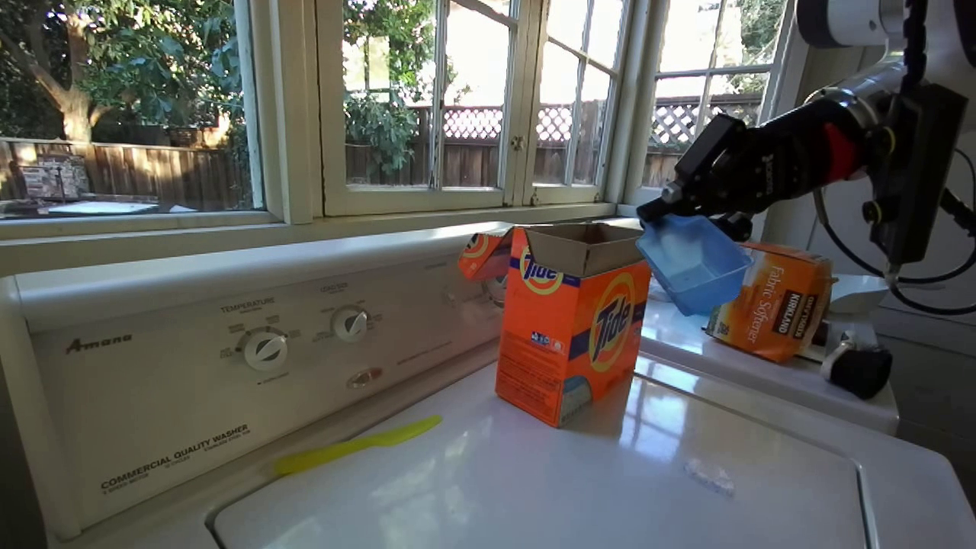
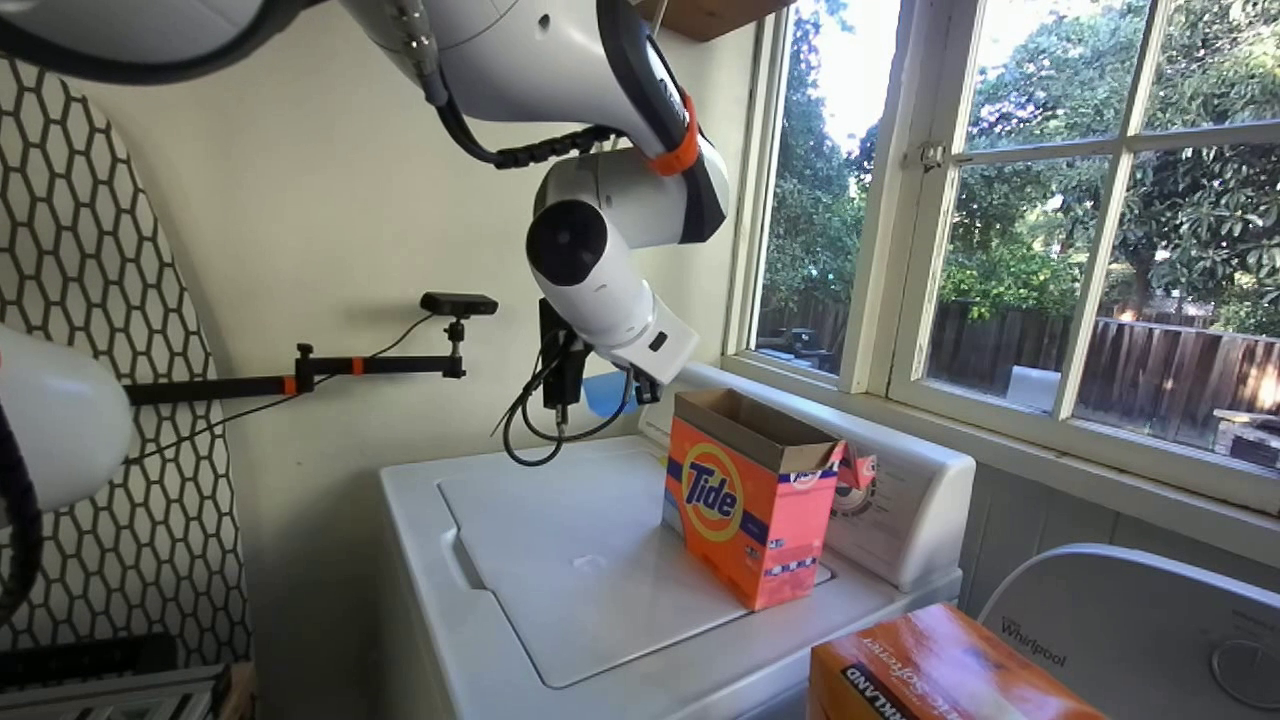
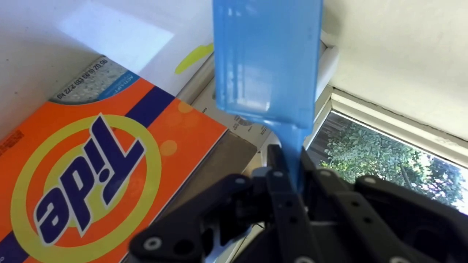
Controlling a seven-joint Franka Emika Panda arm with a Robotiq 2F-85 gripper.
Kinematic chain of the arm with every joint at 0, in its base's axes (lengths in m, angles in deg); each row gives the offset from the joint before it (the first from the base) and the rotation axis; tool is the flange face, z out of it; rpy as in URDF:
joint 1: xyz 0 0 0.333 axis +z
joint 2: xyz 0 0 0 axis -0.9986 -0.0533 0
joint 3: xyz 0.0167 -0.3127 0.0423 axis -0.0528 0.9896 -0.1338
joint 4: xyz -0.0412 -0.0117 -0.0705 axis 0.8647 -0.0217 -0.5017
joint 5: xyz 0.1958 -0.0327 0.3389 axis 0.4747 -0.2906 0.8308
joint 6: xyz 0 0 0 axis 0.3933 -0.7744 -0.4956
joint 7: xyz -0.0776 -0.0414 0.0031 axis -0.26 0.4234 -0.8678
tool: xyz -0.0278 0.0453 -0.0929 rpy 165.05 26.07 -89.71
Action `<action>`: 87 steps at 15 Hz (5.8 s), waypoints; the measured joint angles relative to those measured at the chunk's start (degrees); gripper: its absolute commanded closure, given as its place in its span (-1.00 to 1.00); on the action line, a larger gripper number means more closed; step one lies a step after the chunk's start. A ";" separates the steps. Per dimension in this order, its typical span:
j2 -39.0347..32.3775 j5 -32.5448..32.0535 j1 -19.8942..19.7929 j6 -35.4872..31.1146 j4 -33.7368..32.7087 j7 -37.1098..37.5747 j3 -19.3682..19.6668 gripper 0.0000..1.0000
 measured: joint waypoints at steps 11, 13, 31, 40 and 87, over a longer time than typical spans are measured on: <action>3.22 2.13 -2.90 9.10 7.49 2.16 1.97 0.95; 3.85 0.54 -3.15 11.54 9.13 3.68 2.37 0.95; 15.27 -4.40 -0.54 25.27 16.86 12.26 10.14 0.95; 18.56 -4.23 14.05 27.19 16.41 12.60 24.45 0.95; 23.49 2.67 46.05 9.55 8.51 2.50 50.54 -1.00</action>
